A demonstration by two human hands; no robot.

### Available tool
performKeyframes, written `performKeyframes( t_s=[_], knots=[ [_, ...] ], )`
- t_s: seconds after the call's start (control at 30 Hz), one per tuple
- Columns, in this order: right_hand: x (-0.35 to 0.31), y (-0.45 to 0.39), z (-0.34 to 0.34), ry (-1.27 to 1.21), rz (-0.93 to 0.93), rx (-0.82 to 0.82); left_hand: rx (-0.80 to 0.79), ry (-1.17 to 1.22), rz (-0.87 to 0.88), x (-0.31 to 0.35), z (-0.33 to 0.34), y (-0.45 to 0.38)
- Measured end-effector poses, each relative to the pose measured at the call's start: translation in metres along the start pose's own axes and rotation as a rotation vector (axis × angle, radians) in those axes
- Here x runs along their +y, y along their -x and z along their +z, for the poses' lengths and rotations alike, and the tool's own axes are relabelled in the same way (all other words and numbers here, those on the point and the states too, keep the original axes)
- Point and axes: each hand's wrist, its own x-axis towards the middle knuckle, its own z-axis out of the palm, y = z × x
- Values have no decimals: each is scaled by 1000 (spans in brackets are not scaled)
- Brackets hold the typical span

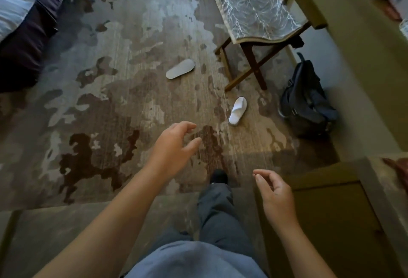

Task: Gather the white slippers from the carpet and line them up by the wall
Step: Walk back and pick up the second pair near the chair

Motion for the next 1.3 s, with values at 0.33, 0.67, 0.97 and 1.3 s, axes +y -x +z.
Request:
performKeyframes(
  t_s=[0.33,0.67,0.97,1.3],
  knots=[
    [-96,-285,33,59,-104,-229,155,-57,-278,-27,-39,-217],
    [-186,-514,148,74,-135,-254,117,-80,-492,-118,-88,-395],
    [-190,-688,276,90,87,-101,-106,-141,-441,-230,-126,-648],
    [8,-880,416,295,179,-160,-264,-255,-436,-445,28,-834]
  ],
)
